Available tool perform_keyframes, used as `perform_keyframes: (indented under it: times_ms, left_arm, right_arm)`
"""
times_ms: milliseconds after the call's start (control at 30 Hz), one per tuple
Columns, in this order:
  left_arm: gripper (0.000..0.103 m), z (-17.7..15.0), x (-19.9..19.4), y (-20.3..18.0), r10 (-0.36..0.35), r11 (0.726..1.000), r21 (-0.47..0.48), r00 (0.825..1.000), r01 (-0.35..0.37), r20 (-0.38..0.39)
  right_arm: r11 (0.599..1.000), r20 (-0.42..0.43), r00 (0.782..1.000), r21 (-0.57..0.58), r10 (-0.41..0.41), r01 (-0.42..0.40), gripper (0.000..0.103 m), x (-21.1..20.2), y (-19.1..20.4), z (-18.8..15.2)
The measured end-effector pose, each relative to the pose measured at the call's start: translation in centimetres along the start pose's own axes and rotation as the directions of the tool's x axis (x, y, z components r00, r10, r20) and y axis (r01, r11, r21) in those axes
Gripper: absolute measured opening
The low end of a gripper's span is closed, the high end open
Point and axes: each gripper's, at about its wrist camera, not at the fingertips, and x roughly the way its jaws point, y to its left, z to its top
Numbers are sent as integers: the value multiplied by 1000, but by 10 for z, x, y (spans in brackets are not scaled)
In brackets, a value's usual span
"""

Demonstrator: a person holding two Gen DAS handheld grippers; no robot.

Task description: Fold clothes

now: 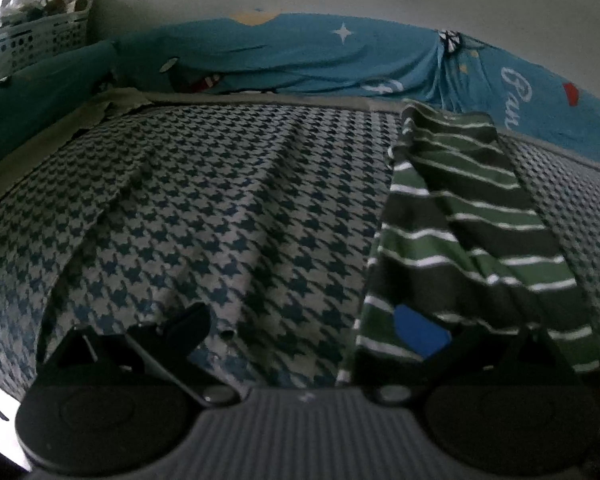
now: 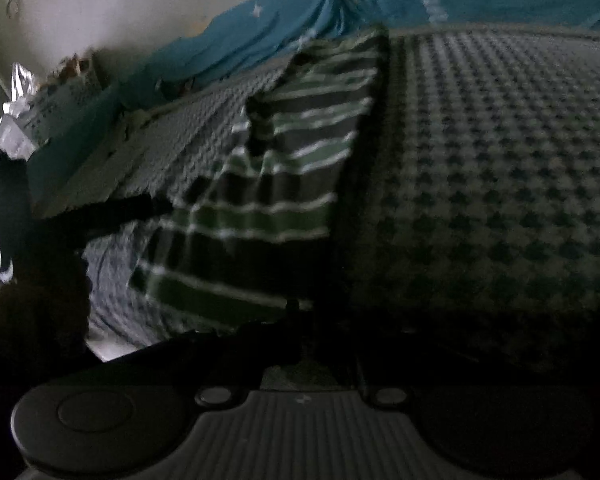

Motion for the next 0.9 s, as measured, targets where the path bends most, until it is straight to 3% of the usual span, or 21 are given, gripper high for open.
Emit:
perform_keyframes:
  times_ms: [267,533,667,900]
  left_arm:
    - [103,-6,10,-6,68,997,39,997,-67,-40]
    - [103,-2,15,10,227,974,-9,973,-228,-48]
    - [103,4,7,17,163,982,-88,986,-164,-18]
    - [103,15,3,-2,55,997,-57,997,-53,44]
  right_arm:
    - [1000,34,999,-6,-9,9,10,0,0,1]
    - [1000,43,999,2,-2,2,11,-2,-4,3]
    - [1000,53,999,-10,11,-10,12,-3,-4,7]
    - [995,69,996,-77,64,-59,12,3,-2,30]
